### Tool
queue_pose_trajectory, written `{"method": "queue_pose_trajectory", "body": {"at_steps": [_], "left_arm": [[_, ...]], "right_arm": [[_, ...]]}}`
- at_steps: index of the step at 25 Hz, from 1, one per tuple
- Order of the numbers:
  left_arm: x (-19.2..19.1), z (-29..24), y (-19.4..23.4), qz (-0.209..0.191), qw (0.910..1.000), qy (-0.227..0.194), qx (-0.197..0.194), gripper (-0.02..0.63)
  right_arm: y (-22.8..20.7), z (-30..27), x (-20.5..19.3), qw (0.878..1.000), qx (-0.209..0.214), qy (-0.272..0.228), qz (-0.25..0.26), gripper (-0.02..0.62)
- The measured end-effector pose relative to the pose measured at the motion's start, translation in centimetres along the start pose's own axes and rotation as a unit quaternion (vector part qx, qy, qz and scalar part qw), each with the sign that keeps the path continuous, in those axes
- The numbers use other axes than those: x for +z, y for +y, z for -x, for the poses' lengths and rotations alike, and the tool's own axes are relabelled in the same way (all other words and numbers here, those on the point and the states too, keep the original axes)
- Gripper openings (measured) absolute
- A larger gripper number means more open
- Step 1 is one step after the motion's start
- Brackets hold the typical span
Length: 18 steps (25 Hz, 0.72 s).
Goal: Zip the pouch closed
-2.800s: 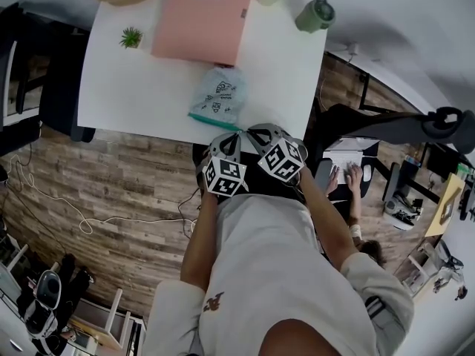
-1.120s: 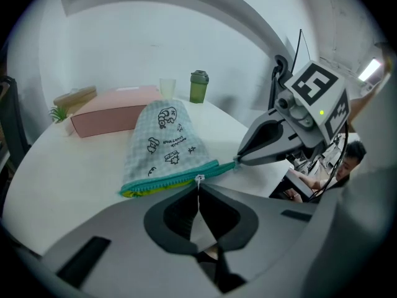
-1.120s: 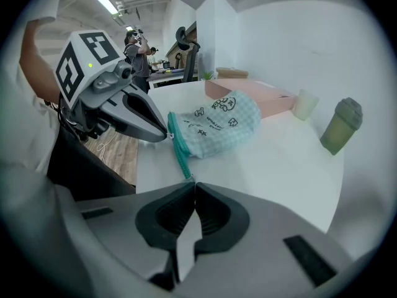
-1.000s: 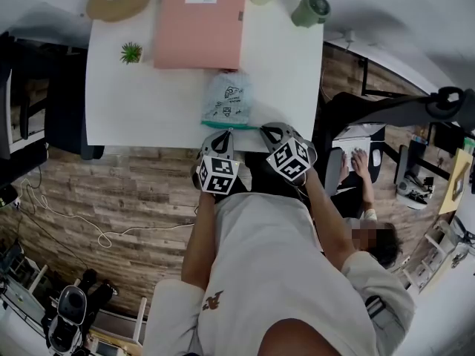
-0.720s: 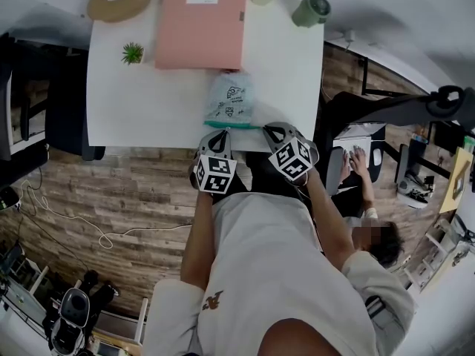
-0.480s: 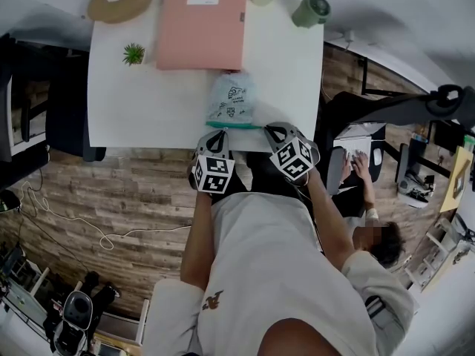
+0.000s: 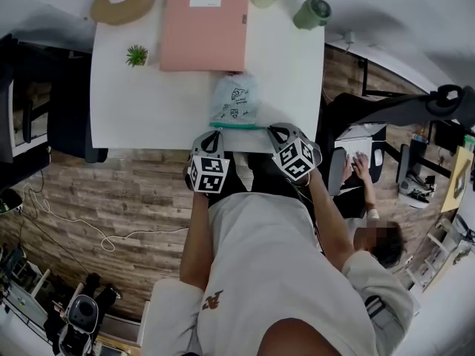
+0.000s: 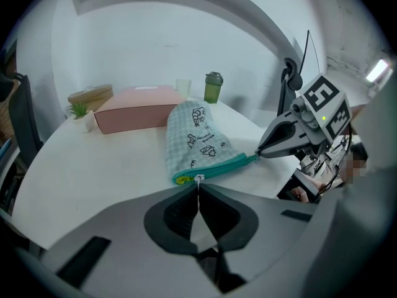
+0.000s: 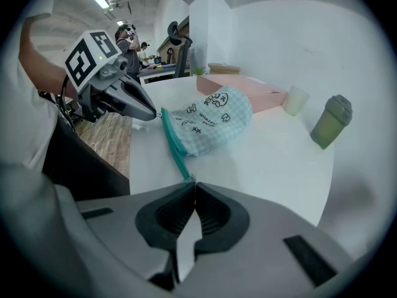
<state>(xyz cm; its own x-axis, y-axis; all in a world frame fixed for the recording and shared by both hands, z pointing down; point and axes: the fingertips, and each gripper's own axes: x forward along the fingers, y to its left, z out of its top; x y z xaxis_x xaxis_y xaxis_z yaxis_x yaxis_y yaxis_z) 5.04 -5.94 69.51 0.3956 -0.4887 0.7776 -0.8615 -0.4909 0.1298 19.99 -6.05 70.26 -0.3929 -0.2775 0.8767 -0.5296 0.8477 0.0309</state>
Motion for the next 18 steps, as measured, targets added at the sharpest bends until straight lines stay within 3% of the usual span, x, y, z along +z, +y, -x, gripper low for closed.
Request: {"method": "queue_pose_trajectory", "body": {"at_steps": [12,18], "left_arm": [[-0.3,0.3,1.8,0.005,1.0,0.0,0.008,0.005],[-1.0,-0.4,1.5,-0.015,0.9999,0.007,-0.003,0.006]], "right_arm": [[-0.1,0.1,-0.2,1.0,-0.007,-0.003,-0.007,0.003],[0.0,-0.2,-0.3,0.999,-0.031,-0.005,0.003,0.005]]}}
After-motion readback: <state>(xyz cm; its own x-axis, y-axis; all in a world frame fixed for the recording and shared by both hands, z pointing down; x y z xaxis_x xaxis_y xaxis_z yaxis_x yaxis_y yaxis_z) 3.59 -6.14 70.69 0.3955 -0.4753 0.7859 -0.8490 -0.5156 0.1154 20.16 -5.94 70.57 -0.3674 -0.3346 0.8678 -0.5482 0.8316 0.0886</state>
